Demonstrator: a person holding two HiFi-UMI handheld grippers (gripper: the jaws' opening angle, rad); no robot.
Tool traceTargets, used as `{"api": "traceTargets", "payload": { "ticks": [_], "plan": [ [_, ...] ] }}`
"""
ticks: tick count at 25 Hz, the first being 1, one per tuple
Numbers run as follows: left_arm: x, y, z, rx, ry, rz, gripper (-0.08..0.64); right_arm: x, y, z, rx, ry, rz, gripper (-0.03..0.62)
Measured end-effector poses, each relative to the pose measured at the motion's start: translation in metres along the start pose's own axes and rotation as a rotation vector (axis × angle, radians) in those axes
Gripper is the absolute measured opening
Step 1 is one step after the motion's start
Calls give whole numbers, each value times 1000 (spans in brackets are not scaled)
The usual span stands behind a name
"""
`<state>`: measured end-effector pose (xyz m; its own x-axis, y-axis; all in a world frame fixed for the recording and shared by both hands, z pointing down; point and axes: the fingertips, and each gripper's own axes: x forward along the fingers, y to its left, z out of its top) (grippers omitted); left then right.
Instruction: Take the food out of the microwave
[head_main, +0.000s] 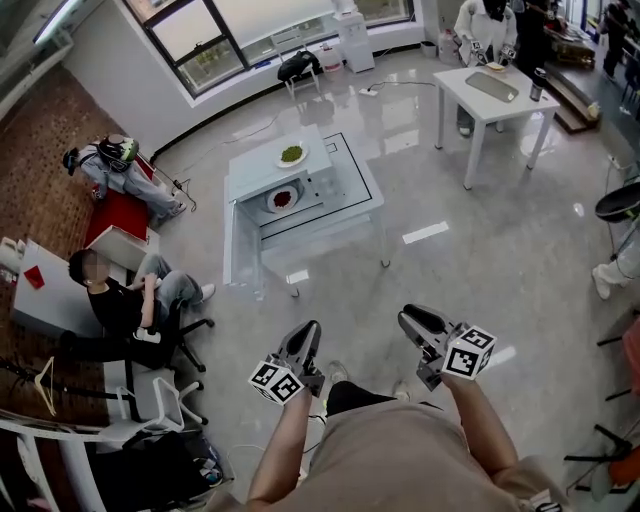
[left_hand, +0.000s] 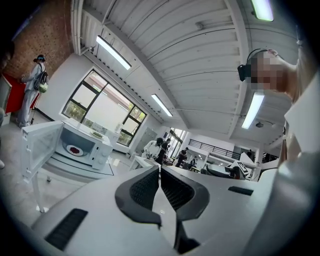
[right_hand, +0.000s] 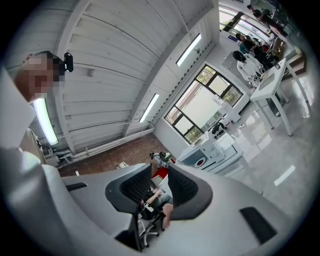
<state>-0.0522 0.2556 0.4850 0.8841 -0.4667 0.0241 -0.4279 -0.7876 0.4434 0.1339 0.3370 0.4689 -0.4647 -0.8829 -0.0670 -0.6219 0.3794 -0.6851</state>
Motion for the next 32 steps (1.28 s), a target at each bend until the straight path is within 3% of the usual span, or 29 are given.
{"api": "traceTargets", "payload": {
  "ticks": [5, 16, 23, 32],
  "plan": [
    [0, 30, 9, -15, 0, 18, 6, 35, -5, -7, 22, 20, 17, 121],
    [28, 144, 59, -43, -12, 47, 8, 147, -39, -1, 68, 63, -68, 124],
    [52, 222, 106, -42, -51, 11, 8, 239, -60, 7, 51, 77, -129, 124],
    [73, 283, 148, -12, -43, -46, 8, 334, -77, 11, 25, 67, -179, 124]
  ]
}}
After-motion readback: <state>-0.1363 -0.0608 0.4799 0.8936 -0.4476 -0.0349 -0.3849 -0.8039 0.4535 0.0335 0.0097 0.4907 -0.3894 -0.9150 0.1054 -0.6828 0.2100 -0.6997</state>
